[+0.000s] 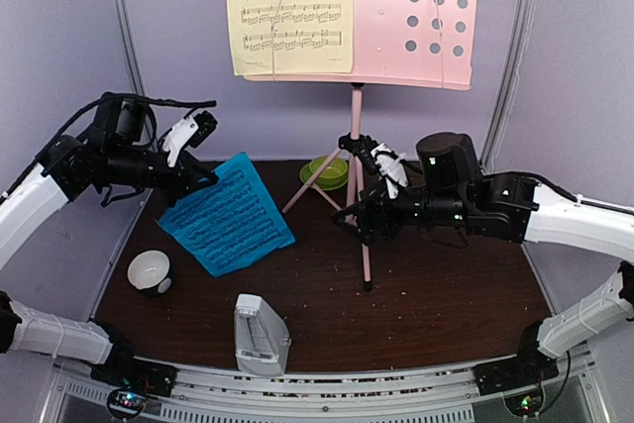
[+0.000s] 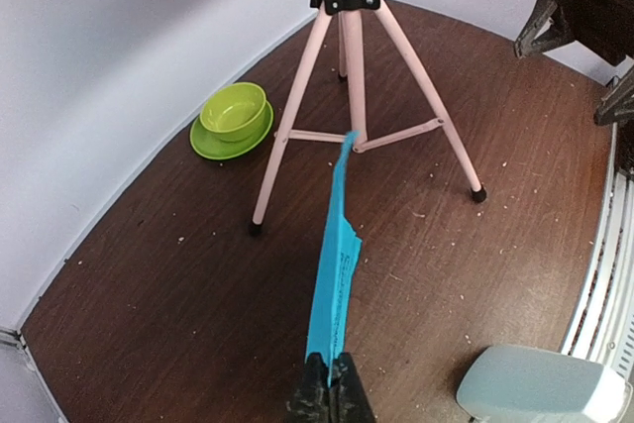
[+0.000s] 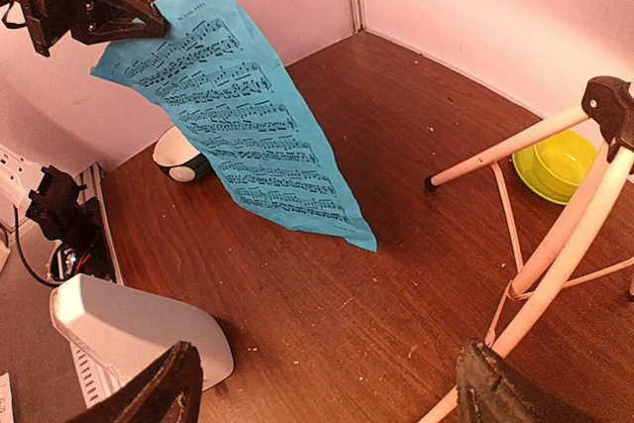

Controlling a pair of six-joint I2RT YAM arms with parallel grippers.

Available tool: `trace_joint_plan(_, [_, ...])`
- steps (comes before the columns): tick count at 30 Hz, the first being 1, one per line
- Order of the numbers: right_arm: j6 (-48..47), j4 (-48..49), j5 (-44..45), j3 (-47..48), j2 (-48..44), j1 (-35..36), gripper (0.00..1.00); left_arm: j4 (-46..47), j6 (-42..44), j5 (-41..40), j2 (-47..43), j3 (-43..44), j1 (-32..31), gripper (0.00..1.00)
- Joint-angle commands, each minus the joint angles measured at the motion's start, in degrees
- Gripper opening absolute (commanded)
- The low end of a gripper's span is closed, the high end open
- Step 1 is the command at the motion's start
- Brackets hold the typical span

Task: Set up the instrument practice props

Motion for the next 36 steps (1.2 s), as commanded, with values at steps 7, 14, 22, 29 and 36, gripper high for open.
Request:
trace_joint_plan(7, [-1.2, 4.4, -1.6, -6.3, -9.8, 0.0, 0.89, -2.8, -3.5, -8.3, -3.9, 4.5, -9.7, 0.0])
trace_joint_plan(14, [-6.2, 4.6, -1.0, -5.3, -13.4, 0.1, 0.99, -2.9, -1.2, -3.8, 1.8, 13.7, -15.3, 0.0])
trace_joint_plan(22, [-15.5, -5.9, -1.1, 5.9, -14.4, 2.0, 1.0, -1.3, -2.1, 2.4, 15.9, 29.8, -26.4, 0.0])
trace_joint_plan(29, [-18.7, -16.4, 2.5, 9.3, -17.1, 6.0, 0.99, -2.6, -3.4, 6.6, 25.5, 38.8, -32.9, 0.0])
trace_joint_plan(36, [-18.6, -22.5, 2.9, 9.9, -17.7, 12.9, 0.83, 0.0, -6.0, 10.3, 27.6, 40.6, -34.3, 0.0])
